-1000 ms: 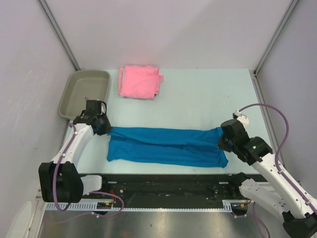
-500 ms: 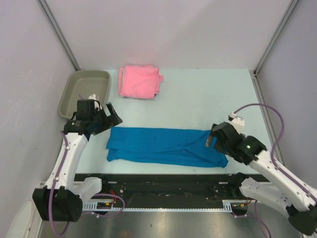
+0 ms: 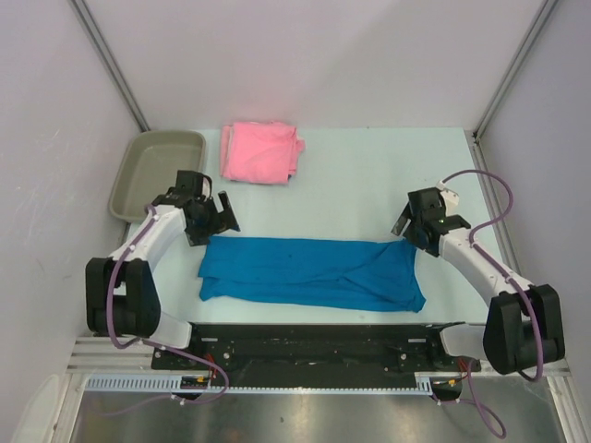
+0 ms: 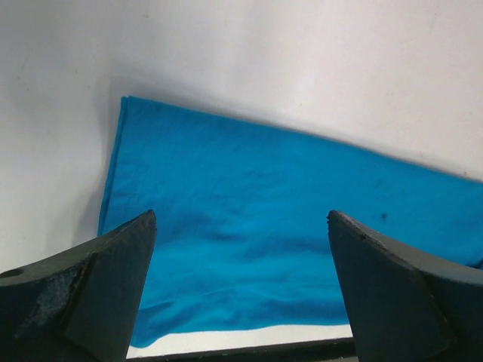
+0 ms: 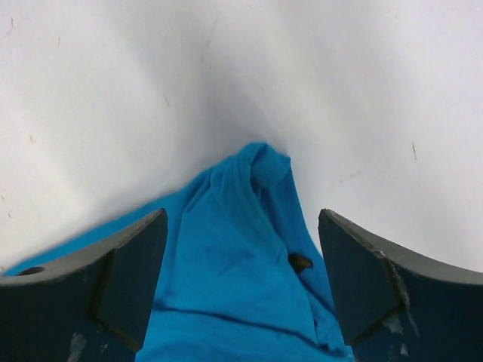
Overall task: Fold and stack the t-shirts
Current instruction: Fold the tshirt
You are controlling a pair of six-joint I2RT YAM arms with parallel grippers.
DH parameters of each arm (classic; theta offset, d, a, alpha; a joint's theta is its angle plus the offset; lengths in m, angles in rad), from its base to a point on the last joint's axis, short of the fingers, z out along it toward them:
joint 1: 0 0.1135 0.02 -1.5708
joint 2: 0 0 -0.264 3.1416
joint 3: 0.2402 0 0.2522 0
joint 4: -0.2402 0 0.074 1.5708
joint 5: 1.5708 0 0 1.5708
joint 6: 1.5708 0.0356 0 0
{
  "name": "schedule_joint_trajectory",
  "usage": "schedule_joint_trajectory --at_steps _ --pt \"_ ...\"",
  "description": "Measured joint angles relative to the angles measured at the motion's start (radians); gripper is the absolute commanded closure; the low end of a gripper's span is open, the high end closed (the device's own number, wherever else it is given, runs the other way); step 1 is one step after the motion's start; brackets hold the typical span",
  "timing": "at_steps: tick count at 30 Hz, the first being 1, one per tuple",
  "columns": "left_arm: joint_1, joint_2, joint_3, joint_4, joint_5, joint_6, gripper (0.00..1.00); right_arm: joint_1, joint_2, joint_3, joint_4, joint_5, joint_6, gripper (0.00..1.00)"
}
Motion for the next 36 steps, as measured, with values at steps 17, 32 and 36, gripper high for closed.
schedule_joint_trajectory --at_steps 17,32,36 --pt "-0.010 0.094 0.000 0.056 -0.085 -0.042 0.00 -0.061 0.165 0.000 0.158 -0.102 -0.051 0.43" --pt "-0.060 0.177 -0.049 0.064 -0.199 -0.097 0.00 -0.038 0.205 0.000 0.177 -0.099 -0.080 0.92" --pt "-0.061 0.174 -0.066 0.073 -0.217 -0.122 0.00 -0.038 0.202 0.000 0.155 -0.064 -0.084 1.00"
